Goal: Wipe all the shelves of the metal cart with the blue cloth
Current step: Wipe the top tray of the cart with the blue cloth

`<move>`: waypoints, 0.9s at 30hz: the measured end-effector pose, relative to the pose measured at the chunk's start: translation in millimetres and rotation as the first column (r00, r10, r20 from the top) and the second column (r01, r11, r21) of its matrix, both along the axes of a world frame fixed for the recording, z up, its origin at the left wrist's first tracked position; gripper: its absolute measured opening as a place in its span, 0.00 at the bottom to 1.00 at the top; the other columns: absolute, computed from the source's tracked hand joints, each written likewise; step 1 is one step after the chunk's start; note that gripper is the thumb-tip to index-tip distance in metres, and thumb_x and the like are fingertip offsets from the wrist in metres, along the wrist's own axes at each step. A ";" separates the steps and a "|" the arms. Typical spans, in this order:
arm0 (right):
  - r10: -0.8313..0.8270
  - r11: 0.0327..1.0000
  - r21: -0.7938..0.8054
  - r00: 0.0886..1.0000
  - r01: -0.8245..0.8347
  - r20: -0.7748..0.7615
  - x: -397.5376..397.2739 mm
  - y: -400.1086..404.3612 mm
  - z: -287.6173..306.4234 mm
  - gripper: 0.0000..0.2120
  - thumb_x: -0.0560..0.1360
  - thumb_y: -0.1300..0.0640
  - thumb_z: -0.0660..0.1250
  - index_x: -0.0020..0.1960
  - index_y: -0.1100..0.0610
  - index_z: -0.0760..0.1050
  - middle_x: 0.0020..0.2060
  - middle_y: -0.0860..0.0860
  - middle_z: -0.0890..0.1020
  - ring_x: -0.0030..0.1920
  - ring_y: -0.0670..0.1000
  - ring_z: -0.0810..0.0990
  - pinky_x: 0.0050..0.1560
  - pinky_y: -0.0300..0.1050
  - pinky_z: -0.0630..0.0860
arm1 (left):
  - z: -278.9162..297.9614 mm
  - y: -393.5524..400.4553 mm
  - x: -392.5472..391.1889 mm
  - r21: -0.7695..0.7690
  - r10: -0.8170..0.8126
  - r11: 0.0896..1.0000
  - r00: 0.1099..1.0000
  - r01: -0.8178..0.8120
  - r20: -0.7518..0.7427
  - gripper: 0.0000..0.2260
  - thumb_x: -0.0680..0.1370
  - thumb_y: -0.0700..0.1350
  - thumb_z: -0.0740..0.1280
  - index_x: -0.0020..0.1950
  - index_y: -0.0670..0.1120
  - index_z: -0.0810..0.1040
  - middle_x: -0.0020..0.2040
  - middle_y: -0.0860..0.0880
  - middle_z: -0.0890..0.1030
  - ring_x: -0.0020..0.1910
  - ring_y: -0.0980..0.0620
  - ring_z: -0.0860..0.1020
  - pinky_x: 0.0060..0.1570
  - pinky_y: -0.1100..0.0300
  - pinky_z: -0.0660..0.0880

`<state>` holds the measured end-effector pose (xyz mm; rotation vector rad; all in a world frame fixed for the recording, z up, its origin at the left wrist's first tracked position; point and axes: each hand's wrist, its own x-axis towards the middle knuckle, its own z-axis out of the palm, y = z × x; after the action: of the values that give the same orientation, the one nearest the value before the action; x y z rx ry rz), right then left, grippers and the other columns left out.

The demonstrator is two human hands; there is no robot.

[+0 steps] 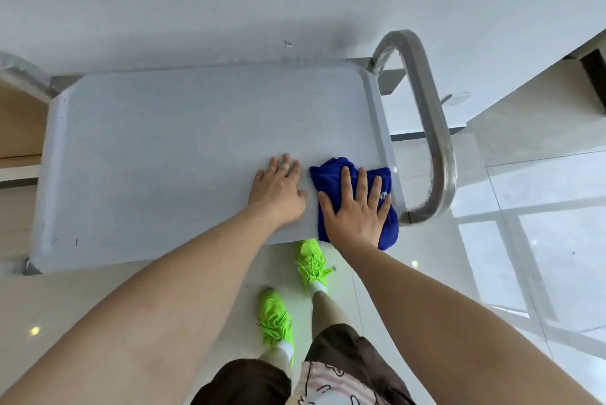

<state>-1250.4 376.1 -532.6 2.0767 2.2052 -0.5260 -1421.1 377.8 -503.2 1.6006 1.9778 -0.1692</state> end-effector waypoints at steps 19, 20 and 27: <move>0.353 0.916 0.259 0.922 -0.306 -0.158 60.4 -95.3 -27.4 0.32 0.81 0.46 0.64 0.80 0.42 0.54 0.79 0.50 0.61 0.79 0.61 0.49 0.77 0.68 0.47 | -11.1 -202.5 83.9 0.398 0.306 0.869 0.951 -0.294 0.036 0.16 0.75 0.38 0.66 0.62 0.41 0.78 0.70 0.38 0.71 0.66 0.39 0.69 0.64 0.46 0.69; 0.367 0.907 0.282 0.915 -0.312 -0.166 65.2 -96.8 -29.2 0.33 0.80 0.49 0.67 0.80 0.43 0.54 0.79 0.50 0.61 0.79 0.61 0.49 0.76 0.69 0.48 | -14.9 -208.1 90.1 0.381 0.316 0.870 0.947 -0.311 0.053 0.17 0.75 0.39 0.65 0.64 0.41 0.77 0.70 0.38 0.71 0.67 0.39 0.69 0.65 0.47 0.68; 0.333 0.916 0.347 0.860 -0.199 -0.386 95.3 -140.8 -45.7 0.31 0.71 0.69 0.70 0.73 0.56 0.72 0.73 0.56 0.72 0.73 0.65 0.66 0.69 0.69 0.66 | -39.8 -235.0 110.7 0.276 0.339 0.897 0.938 -0.345 0.072 0.19 0.78 0.43 0.64 0.69 0.43 0.73 0.72 0.40 0.69 0.71 0.41 0.66 0.67 0.48 0.65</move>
<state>-1155.2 235.3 -578.3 1.8527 2.9450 -0.7374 -1310.4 142.8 -542.9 1.3765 2.3095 0.2843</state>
